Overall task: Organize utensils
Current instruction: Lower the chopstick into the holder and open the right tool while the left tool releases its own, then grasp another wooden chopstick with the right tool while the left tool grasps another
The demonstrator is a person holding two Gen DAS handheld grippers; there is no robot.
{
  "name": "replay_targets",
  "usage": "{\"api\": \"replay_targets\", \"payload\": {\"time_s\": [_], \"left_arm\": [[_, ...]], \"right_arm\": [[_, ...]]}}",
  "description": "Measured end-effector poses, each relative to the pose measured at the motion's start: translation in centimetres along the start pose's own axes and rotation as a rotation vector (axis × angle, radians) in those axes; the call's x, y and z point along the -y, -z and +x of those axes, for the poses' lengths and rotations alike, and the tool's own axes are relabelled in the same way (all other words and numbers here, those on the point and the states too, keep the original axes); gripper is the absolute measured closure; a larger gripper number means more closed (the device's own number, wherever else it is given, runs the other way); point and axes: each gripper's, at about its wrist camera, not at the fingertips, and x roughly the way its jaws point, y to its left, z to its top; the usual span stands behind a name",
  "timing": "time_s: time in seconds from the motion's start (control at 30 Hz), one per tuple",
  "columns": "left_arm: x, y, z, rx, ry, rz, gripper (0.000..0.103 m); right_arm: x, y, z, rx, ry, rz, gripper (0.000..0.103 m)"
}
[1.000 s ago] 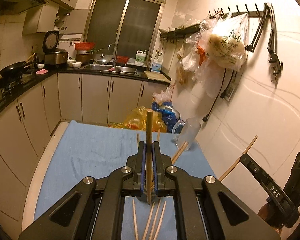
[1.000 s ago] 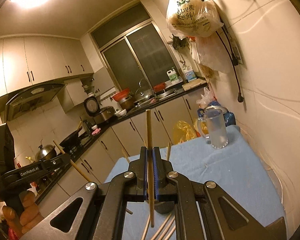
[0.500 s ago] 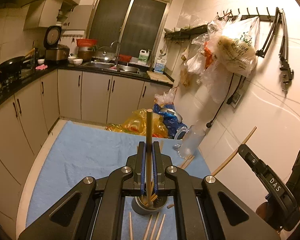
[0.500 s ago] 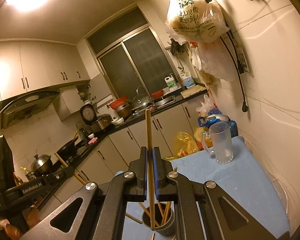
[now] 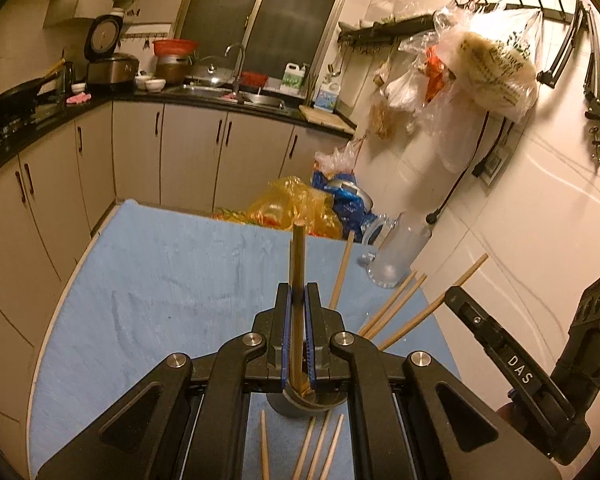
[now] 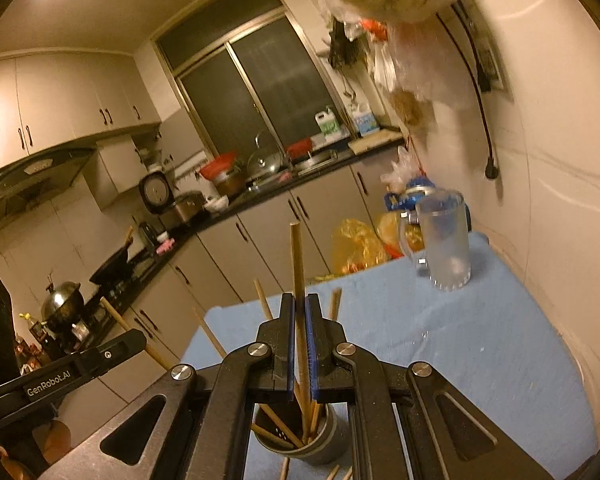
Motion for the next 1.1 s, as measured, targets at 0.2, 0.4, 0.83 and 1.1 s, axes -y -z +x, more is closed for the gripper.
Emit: {"api": "replay_targets", "payload": {"time_s": [0.2,0.4,0.83,1.1], "left_arm": [[-0.5,0.8,1.1,-0.025,-0.003,-0.008,0.097],[-0.7,1.2,1.5,-0.037,-0.006,-0.006,0.097],[-0.7,2.4,-1.8,0.012,-0.026,0.01,0.088],[-2.9,10.6,-3.3,-0.017,-0.152,0.029,0.075]], "right_arm": [[0.3,1.1,1.3,-0.042,0.007,-0.002,0.097],[0.6,1.8,2.0,-0.077,0.014,-0.001,0.097],[1.0,2.5,-1.7,-0.061,0.01,-0.015,0.087],[2.8,9.3,-3.7,-0.16,0.058,-0.013,0.084]]}}
